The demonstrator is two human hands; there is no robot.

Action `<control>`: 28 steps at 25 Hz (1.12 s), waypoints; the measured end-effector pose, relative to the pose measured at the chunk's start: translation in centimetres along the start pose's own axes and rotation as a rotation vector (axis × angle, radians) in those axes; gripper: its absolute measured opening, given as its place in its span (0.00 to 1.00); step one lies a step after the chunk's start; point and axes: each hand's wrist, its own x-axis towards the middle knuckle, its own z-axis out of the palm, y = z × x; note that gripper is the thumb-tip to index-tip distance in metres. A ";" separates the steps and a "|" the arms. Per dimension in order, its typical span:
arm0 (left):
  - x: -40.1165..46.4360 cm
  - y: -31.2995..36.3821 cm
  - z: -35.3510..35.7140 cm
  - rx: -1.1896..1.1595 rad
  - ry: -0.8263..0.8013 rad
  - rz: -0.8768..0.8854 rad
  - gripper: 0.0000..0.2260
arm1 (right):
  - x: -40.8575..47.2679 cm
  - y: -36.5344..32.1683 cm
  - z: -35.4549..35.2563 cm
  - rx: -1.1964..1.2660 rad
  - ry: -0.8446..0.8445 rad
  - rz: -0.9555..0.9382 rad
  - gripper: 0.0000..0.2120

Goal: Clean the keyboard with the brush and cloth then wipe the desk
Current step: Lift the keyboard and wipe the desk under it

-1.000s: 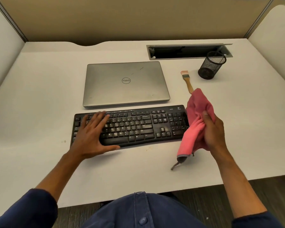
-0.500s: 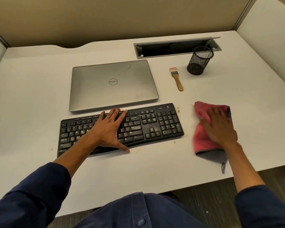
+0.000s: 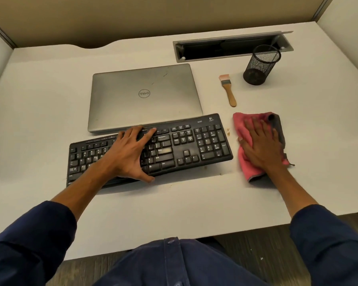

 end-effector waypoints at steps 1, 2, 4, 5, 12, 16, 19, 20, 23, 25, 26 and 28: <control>-0.3 -0.2 -0.5 0.011 0.028 -0.001 0.65 | 0.2 -0.6 0.1 0.001 -0.003 -0.027 0.37; -0.6 -0.4 -1.1 0.030 0.055 -0.001 0.64 | 0.4 -1.4 0.2 0.002 -0.005 -0.051 0.37; -1.2 -0.7 -2.2 0.074 0.093 -0.001 0.64 | 0.7 -3.0 0.5 0.012 -0.002 -0.088 0.36; -1.5 -0.8 -2.8 0.095 0.107 -0.001 0.64 | 0.8 -3.7 0.6 0.013 0.004 -0.106 0.37; -3.5 -0.2 -5.0 0.091 0.172 -0.027 0.63 | -0.3 -8.3 1.1 0.070 -0.038 -0.250 0.35; -4.8 0.1 -6.0 0.051 0.216 -0.025 0.63 | -2.6 -12.7 1.8 -0.008 0.025 -0.403 0.28; -5.4 -0.4 -6.7 0.069 0.231 -0.008 0.63 | -4.6 -16.4 1.8 0.008 -0.036 -0.474 0.28; -5.5 -0.6 -6.8 0.080 0.230 -0.002 0.63 | -5.3 -17.6 1.7 0.016 -0.094 -0.497 0.26; -6.2 -1.2 -6.8 0.106 0.239 0.002 0.63 | -7.3 -20.8 2.0 0.101 -0.176 -0.592 0.22; -6.5 -1.6 -6.7 0.100 0.235 0.013 0.64 | -8.4 -23.0 2.5 0.155 -0.182 -0.652 0.24; -6.6 -1.8 -6.6 0.094 0.238 0.020 0.65 | -9.1 -24.1 2.8 0.163 -0.173 -0.688 0.24; -6.8 -2.0 -6.5 0.090 0.240 0.034 0.65 | -10.1 -26.2 3.2 0.170 -0.172 -0.759 0.25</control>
